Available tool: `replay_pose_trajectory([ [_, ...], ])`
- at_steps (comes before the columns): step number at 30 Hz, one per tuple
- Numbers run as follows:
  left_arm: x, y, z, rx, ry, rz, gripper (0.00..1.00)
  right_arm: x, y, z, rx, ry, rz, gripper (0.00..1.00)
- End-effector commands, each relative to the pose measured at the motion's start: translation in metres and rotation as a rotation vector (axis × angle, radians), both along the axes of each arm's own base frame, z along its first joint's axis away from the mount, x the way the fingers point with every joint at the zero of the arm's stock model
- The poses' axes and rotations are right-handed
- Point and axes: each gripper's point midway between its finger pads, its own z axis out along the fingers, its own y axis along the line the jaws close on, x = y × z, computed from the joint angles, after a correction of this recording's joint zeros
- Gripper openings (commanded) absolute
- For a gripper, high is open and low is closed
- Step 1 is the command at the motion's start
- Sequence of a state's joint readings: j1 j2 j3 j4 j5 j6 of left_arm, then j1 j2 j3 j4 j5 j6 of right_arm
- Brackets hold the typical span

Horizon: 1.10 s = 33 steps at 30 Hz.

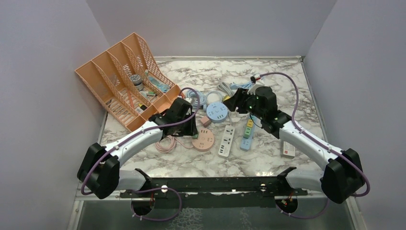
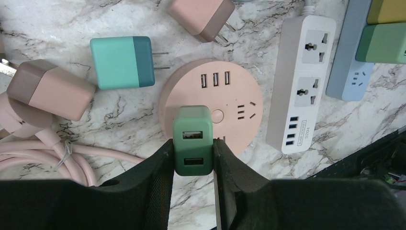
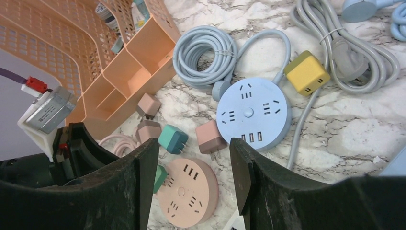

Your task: Insert the plug

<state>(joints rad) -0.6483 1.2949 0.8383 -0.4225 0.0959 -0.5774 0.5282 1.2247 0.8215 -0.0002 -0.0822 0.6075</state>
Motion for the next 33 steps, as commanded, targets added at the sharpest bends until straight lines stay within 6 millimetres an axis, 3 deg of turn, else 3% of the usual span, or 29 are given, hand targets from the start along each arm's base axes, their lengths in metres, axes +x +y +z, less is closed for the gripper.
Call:
replay_pose_trajectory([
  [1,-0.001,0.005,-0.002,0.029,0.002,0.017,0.12,0.006,-0.016,0.002,-0.04,-0.038,-0.075,0.56],
  [17,-0.003,0.0,-0.019,0.103,0.015,0.02,0.12,0.002,-0.02,-0.005,-0.058,-0.043,-0.072,0.56],
  [25,0.001,0.022,-0.014,0.213,-0.046,0.059,0.11,0.002,-0.022,-0.008,-0.071,-0.045,-0.081,0.56],
  [33,-0.006,0.023,-0.02,0.213,-0.014,0.057,0.11,-0.001,-0.023,-0.011,-0.069,-0.04,-0.076,0.56],
])
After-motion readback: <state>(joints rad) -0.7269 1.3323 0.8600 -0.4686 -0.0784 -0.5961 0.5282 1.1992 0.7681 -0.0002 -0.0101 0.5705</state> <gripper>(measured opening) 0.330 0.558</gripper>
